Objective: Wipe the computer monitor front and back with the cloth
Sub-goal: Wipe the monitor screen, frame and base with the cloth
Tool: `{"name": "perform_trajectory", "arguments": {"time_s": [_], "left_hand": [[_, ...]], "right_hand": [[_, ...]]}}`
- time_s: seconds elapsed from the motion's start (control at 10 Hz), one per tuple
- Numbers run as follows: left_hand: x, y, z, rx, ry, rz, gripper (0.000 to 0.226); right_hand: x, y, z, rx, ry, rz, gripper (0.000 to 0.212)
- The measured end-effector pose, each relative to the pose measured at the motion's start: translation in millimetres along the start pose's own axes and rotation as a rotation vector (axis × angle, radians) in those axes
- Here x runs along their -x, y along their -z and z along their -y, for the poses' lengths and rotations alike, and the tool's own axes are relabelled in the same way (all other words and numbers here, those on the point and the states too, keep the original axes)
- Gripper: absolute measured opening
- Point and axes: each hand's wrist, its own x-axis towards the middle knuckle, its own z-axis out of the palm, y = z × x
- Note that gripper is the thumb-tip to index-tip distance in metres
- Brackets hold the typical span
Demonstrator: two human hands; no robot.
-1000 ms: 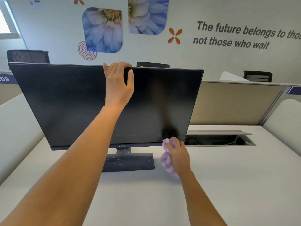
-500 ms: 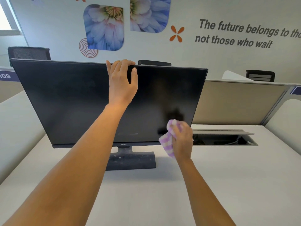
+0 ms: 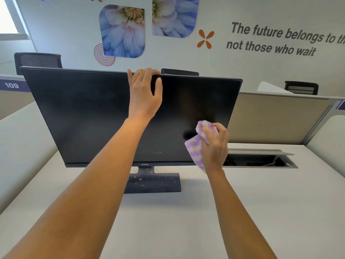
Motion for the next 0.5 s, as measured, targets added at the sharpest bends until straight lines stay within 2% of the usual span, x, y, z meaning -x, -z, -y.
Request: {"name": "perform_trajectory", "arguments": {"time_s": [0.1,0.2,0.3,0.4,0.5], "left_hand": [[-0.4,0.5,1.6,0.006,0.003,-0.001,0.026],[-0.6,-0.4,1.6,0.005,-0.005,0.001,0.026],[-0.7,-0.8,0.9,0.008,-0.002,0.004,0.027],[0.6,-0.1,1.4,0.009,-0.011,0.005,0.027],[0.1,1.2,2.2,0.017,-0.008,0.020,0.027]], "right_hand": [[-5.6,-10.3,15.6,0.122,0.147,-0.032,0.033],[16.1,-18.2,11.2,0.238,0.366,0.060,0.029],[47.5,-20.8,3.0,0.248,0.506,0.287,0.040],[76.1,-20.4,-12.6,0.197,0.239,0.542,0.045],[83.2,-0.1,-15.7,0.133,0.017,0.671,0.033]]}}
